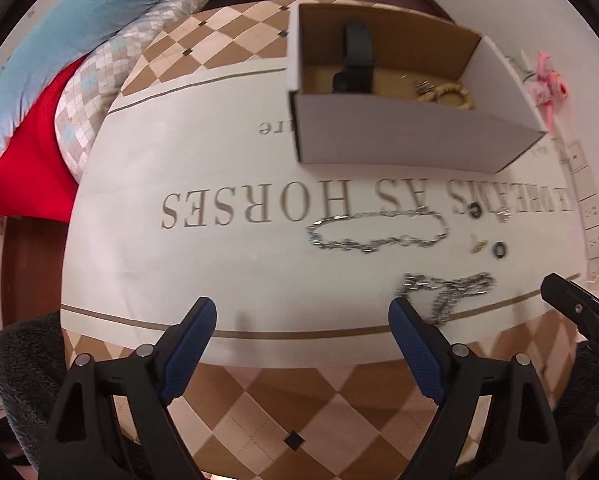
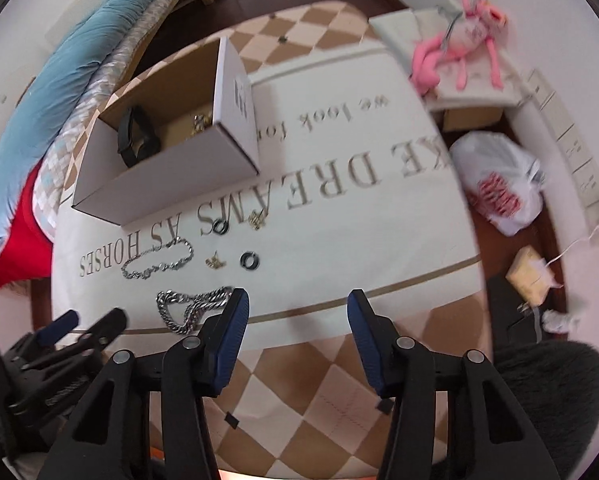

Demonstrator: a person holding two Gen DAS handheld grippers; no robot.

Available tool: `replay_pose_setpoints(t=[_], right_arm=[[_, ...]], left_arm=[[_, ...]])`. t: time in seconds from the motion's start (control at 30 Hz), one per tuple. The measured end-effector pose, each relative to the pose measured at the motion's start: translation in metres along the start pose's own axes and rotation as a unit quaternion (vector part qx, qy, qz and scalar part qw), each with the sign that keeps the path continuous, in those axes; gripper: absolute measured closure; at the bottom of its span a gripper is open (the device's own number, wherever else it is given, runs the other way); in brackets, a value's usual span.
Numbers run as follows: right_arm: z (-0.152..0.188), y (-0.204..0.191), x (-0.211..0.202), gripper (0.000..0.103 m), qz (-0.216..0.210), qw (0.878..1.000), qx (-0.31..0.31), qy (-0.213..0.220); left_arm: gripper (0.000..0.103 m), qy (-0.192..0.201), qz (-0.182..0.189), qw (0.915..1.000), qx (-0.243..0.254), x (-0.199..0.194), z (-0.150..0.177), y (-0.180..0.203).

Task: Organize jewelry
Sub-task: 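Grasp the chunky silver chain with the right tool while the left tool grasps the thin silver chain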

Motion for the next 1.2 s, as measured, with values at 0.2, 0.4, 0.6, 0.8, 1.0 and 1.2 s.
replay_pose_setpoints(t=[0.2, 0.4, 0.6, 0.8, 1.0, 1.2], right_arm=[[0.0, -0.027, 0.027, 0.049, -0.033, 0.999, 0.016, -0.012], [-0.003, -0.054, 0.039, 0.05, 0.023, 1.0, -0.015, -0.01], [-0.001, -0.068, 0.042, 0.099, 0.037, 0.998, -0.049, -0.004], [0.003, -0.021, 0.017, 0.099, 0.057, 0.998, 0.003, 0.021], [0.005, 0.019, 0.01, 0.099, 0.061, 0.997, 0.045, 0.02], [0.005, 0.029, 0.012, 0.099, 0.054, 0.996, 0.063, 0.019]], left_arm=[[0.015, 0.008, -0.039, 0.9992, -0.006, 0.007, -0.003, -0.019], [0.016, 0.002, -0.053, 0.9984, -0.021, 0.012, -0.009, -0.039], [0.016, -0.003, -0.046, 0.9987, -0.019, 0.015, -0.011, -0.04], [0.015, -0.007, -0.017, 0.9997, -0.013, 0.013, -0.019, -0.026], [0.015, -0.002, 0.003, 0.9984, 0.057, 0.017, -0.02, 0.016], [0.015, -0.002, 0.009, 0.9873, 0.158, 0.026, -0.012, 0.052]])
Point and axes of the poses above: each gripper's, at about its wrist camera, not at the fingertips, and x roughly the way its jaws point, y to its right, z to its underside, the point moved 7 cm from there along x, roughly the way its jaws point, and after that the axes turned 13 degrees about -x, right-handed, at the moved point
